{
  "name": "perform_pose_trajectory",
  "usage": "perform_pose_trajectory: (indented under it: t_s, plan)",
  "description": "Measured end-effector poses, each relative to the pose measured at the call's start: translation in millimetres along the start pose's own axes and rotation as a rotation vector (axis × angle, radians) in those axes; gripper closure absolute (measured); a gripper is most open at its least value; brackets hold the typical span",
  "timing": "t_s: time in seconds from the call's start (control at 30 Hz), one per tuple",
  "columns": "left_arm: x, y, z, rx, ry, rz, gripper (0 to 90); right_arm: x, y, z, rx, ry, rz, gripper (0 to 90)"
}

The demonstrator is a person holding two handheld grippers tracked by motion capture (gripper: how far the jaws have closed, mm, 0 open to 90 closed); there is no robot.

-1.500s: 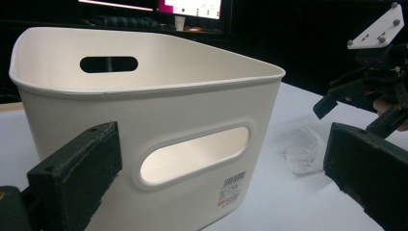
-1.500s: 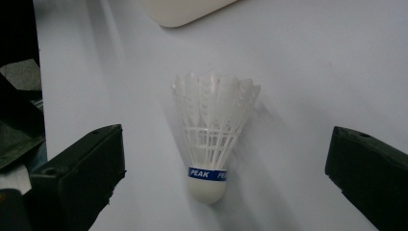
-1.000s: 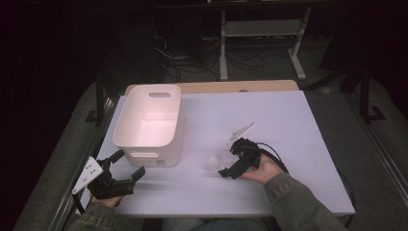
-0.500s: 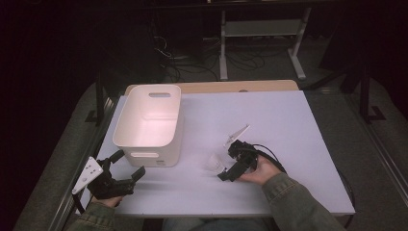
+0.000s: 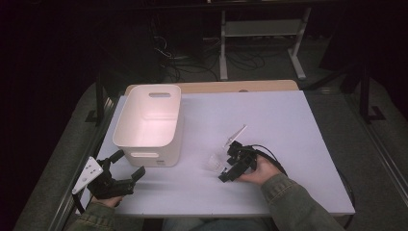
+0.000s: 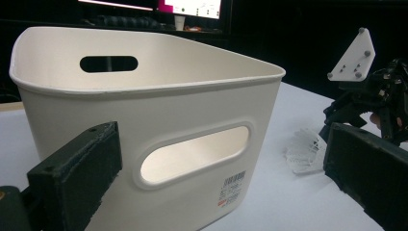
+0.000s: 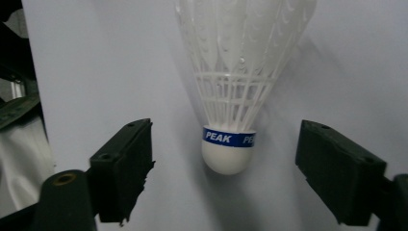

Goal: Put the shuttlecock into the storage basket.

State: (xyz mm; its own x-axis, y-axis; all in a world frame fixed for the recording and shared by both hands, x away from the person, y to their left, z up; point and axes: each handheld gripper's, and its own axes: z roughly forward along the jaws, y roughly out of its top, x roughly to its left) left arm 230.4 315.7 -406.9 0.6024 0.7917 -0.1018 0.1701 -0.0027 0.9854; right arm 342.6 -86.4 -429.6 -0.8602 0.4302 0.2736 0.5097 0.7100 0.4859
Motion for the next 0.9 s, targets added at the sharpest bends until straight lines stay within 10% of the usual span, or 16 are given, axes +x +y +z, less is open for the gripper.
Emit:
perform_pose_trajectory:
  t_s: [0.9]
  plan:
    - [-0.5,-0.1,-0.2,0.0,-0.003,-0.001,0.0,-0.9,0.5,2.8,0.0,-0.006,0.005,52.2]
